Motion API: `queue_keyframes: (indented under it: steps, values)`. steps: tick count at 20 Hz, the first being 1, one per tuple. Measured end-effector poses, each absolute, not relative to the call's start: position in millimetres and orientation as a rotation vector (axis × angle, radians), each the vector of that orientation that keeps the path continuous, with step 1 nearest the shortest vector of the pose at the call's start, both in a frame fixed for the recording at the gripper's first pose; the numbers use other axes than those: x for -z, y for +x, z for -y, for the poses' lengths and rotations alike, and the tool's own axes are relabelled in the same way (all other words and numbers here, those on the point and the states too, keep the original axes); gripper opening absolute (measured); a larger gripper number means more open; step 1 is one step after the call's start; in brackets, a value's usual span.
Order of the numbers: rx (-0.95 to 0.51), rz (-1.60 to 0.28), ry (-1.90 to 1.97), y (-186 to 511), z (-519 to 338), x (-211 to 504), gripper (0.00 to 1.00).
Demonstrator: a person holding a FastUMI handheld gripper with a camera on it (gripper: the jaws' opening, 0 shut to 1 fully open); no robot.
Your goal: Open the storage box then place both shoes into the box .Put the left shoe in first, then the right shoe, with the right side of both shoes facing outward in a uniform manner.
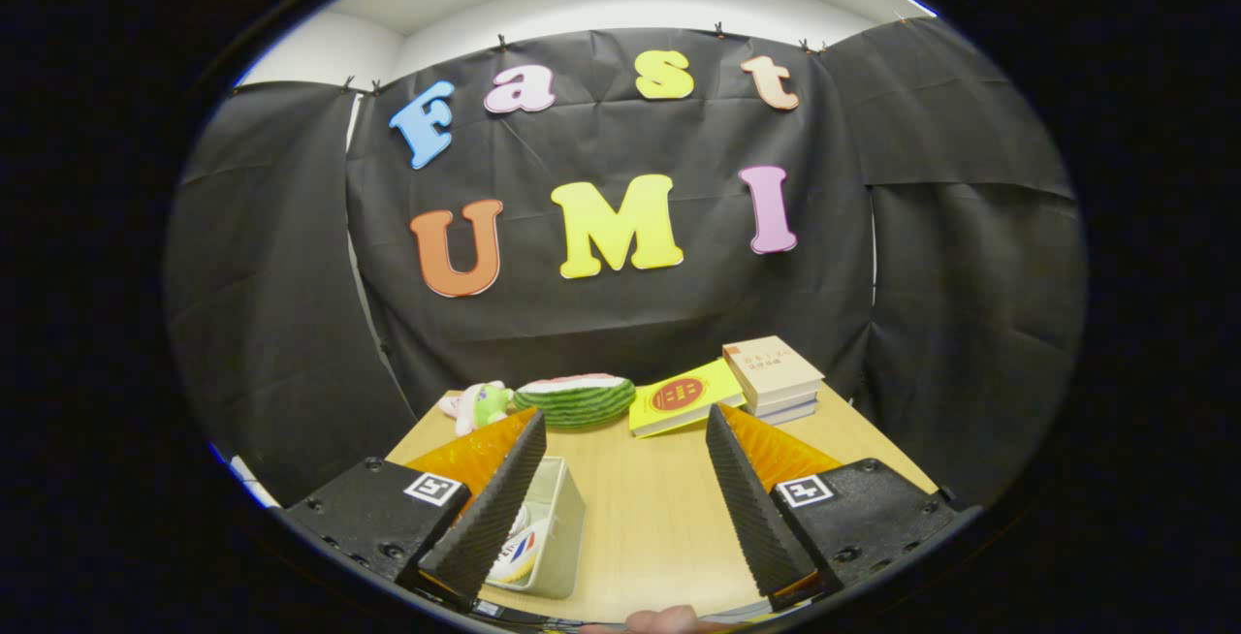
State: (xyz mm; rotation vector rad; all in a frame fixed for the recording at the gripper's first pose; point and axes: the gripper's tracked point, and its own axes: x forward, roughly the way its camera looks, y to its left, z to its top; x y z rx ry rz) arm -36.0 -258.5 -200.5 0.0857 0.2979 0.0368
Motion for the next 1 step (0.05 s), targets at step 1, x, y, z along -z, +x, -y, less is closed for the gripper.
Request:
queue_keyframes:
  steps: [1]
  values:
    - [-0.037, -0.299, 0.089, -35.4, 257.4, 200.2, 1.00]
